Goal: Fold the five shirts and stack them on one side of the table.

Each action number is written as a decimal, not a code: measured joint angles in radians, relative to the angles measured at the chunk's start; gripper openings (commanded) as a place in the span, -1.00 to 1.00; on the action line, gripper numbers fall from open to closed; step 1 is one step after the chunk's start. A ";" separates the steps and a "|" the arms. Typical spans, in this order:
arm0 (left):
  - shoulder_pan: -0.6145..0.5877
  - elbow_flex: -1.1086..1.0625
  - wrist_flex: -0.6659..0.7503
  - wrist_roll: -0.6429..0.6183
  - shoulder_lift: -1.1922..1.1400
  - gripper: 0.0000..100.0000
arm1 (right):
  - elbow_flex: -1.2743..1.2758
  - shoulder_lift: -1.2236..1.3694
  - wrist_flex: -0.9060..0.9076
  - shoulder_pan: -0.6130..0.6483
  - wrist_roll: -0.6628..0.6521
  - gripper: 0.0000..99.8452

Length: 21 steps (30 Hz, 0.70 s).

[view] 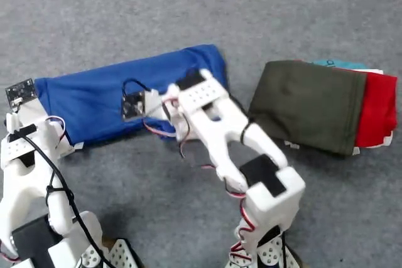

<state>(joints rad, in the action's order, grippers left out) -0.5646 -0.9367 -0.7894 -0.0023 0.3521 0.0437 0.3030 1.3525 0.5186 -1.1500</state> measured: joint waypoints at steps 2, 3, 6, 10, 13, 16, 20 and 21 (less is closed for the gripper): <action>0.000 0.000 0.000 0.000 0.000 -0.94 | -0.166 0.075 0.123 -0.003 0.000 -0.97; 0.000 0.000 0.000 0.000 0.000 -0.94 | -0.259 0.121 0.186 -0.003 0.000 -0.97; 0.000 0.000 0.002 0.000 0.000 -0.94 | -0.552 0.290 0.321 -0.003 -0.018 -0.97; 0.000 0.000 0.002 0.000 0.000 -0.94 | -0.956 0.546 0.396 -0.006 -0.043 -0.97; 0.000 0.000 0.002 0.000 0.000 -0.94 | -1.195 0.689 0.404 -0.009 -0.072 -0.97; 0.000 0.000 0.002 0.000 0.000 -0.94 | -1.347 0.787 0.404 -0.009 -0.106 -0.97; 0.000 0.000 0.002 0.000 0.000 -0.94 | -1.482 0.868 0.405 -0.009 -0.114 -0.96; 0.000 0.000 0.002 0.000 0.000 -0.94 | -1.505 0.882 0.405 -0.009 -0.114 -0.96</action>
<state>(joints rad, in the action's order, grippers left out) -0.5646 -0.9367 -0.7879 -0.0023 0.3521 -1.4615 1.1853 1.7576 0.5094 -1.2635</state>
